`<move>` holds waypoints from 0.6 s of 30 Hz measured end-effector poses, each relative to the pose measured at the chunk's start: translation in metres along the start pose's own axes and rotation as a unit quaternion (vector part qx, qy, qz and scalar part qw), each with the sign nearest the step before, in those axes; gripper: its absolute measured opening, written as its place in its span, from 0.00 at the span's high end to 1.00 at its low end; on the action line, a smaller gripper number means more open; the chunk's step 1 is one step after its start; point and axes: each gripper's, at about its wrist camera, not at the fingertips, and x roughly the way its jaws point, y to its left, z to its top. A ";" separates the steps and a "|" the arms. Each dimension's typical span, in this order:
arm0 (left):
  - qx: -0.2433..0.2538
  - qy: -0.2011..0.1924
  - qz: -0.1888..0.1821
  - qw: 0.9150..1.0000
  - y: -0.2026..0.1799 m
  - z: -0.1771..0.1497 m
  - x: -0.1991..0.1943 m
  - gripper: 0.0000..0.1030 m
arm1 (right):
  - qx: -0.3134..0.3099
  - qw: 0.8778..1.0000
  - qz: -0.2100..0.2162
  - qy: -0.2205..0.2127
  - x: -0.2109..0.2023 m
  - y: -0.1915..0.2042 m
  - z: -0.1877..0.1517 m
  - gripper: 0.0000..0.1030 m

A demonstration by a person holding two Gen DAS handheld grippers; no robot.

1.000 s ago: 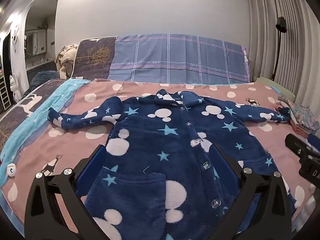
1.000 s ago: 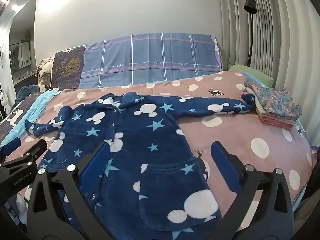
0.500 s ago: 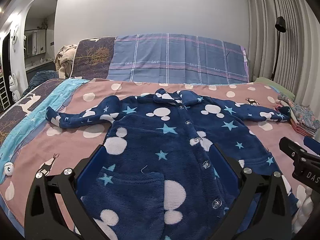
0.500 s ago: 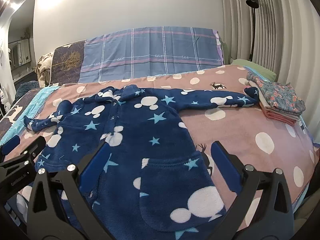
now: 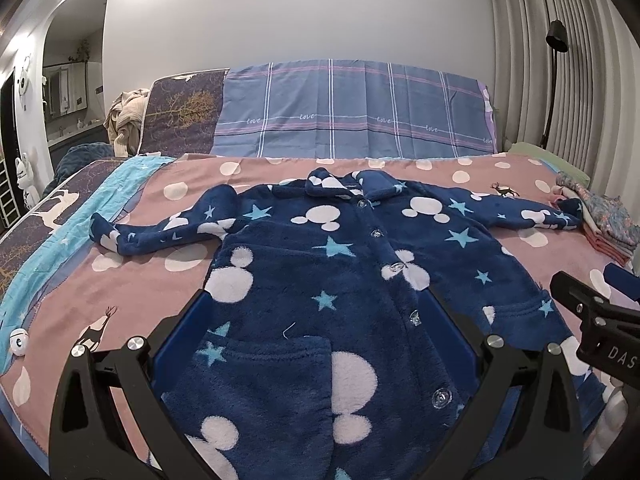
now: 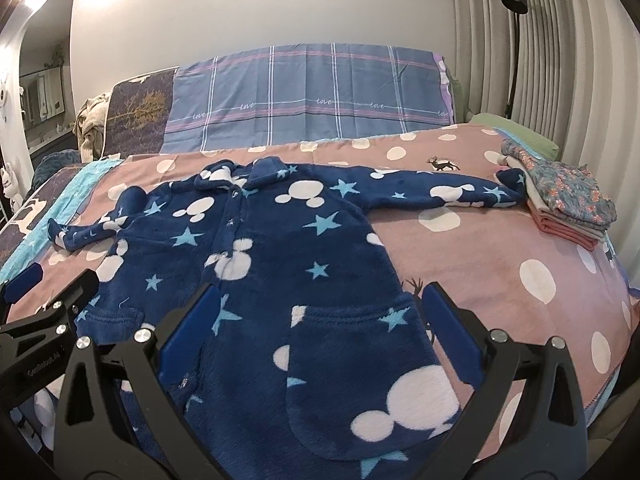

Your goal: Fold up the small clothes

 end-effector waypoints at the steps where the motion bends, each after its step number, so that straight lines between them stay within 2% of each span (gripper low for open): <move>1: 0.000 0.000 0.000 1.000 0.000 0.000 0.001 0.01 | -0.001 1.000 0.000 0.001 0.001 0.001 -0.001 0.02; 18: 0.000 0.013 0.009 1.000 0.010 -0.004 0.014 0.01 | -0.015 0.999 0.010 0.033 0.022 0.021 -0.009 0.02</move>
